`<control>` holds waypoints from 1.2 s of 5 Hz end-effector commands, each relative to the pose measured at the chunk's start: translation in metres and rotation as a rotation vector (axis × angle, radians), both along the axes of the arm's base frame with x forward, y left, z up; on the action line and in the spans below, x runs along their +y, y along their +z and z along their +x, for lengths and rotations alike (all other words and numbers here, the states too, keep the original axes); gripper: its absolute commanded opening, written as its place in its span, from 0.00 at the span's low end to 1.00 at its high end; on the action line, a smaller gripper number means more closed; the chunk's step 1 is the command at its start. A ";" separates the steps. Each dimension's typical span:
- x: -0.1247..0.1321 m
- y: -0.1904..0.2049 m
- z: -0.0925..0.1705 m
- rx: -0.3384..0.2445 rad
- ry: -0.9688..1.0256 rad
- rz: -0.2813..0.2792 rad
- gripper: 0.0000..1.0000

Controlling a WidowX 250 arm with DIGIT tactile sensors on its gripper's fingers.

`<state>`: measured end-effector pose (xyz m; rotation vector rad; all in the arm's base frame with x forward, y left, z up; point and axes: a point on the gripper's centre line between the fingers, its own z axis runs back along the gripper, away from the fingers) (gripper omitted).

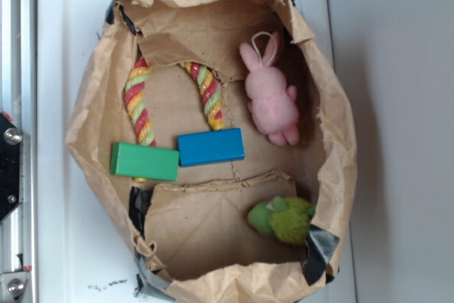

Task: Grab the green block.

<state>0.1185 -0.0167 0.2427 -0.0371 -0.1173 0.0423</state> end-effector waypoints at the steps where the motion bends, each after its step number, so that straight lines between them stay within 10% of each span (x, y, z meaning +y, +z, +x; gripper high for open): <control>1: 0.000 0.000 0.000 0.000 0.000 0.000 1.00; 3: 0.013 -0.024 0.099 0.001 0.058 0.057 1.00; 6: 0.030 -0.071 0.148 -0.048 -0.041 0.135 1.00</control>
